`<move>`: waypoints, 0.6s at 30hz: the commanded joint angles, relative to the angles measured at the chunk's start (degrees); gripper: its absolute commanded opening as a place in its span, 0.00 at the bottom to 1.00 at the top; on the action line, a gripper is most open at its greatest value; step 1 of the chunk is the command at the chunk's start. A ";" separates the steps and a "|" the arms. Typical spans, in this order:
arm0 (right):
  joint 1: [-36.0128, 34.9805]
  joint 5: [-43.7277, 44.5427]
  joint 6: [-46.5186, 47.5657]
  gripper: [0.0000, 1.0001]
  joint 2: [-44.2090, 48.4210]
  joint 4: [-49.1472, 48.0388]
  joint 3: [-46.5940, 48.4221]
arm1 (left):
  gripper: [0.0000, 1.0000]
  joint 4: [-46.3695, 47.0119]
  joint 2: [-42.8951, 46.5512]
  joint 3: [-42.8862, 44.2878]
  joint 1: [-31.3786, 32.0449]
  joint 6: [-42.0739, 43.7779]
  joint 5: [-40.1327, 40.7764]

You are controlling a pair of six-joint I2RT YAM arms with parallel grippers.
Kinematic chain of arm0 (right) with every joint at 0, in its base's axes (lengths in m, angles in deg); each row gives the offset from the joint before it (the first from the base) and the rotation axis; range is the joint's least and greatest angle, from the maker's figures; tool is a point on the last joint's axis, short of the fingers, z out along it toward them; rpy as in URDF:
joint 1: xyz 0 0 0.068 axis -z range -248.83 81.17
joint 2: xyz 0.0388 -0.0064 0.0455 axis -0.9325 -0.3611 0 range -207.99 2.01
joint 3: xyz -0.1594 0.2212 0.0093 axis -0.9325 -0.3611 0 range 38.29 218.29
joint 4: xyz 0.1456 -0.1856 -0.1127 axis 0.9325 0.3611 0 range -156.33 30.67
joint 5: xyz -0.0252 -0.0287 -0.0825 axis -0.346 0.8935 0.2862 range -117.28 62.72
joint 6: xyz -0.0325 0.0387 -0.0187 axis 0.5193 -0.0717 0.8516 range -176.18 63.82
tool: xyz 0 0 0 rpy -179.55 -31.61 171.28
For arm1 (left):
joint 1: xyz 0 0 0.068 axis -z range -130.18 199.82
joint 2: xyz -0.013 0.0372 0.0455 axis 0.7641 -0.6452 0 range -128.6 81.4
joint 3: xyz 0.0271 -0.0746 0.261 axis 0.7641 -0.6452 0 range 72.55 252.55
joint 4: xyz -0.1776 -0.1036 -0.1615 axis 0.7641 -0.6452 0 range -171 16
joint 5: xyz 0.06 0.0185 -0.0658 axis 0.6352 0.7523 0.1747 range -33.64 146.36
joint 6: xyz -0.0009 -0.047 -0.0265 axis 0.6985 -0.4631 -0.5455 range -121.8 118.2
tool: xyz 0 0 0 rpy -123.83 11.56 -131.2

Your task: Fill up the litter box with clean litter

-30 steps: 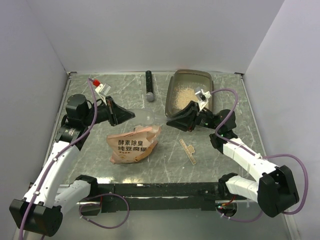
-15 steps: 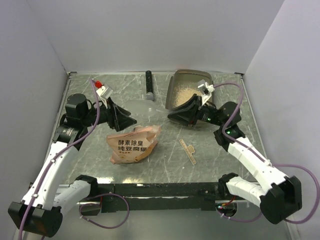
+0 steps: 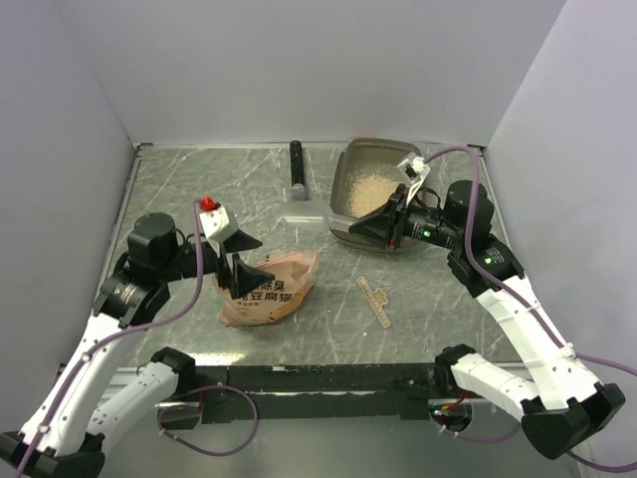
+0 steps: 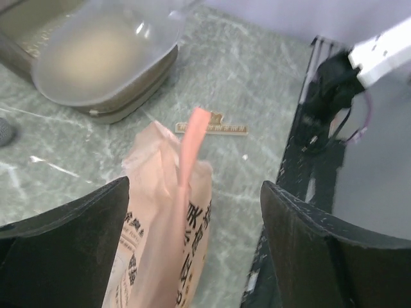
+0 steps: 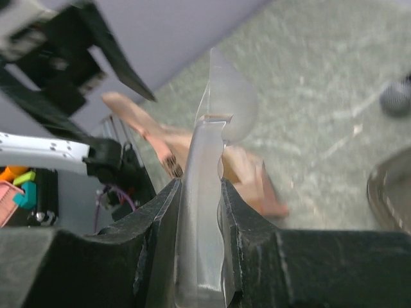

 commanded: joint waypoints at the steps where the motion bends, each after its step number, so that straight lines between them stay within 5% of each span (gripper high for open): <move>1: -0.05 1.48 4.47 0.00 0.56 8.95 1.54 | 0.87 -2.97 2.07 -0.34 3.70 7.81 6.99; 15: -0.05 3.86 9.66 0.00 0.03 24.68 9.98 | 0.84 -6.49 -2.33 -1.83 11.00 9.75 25.70; 18: -0.14 3.33 10.53 0.00 -0.93 27.76 12.44 | 0.72 -7.45 -2.77 -1.84 12.67 9.66 28.61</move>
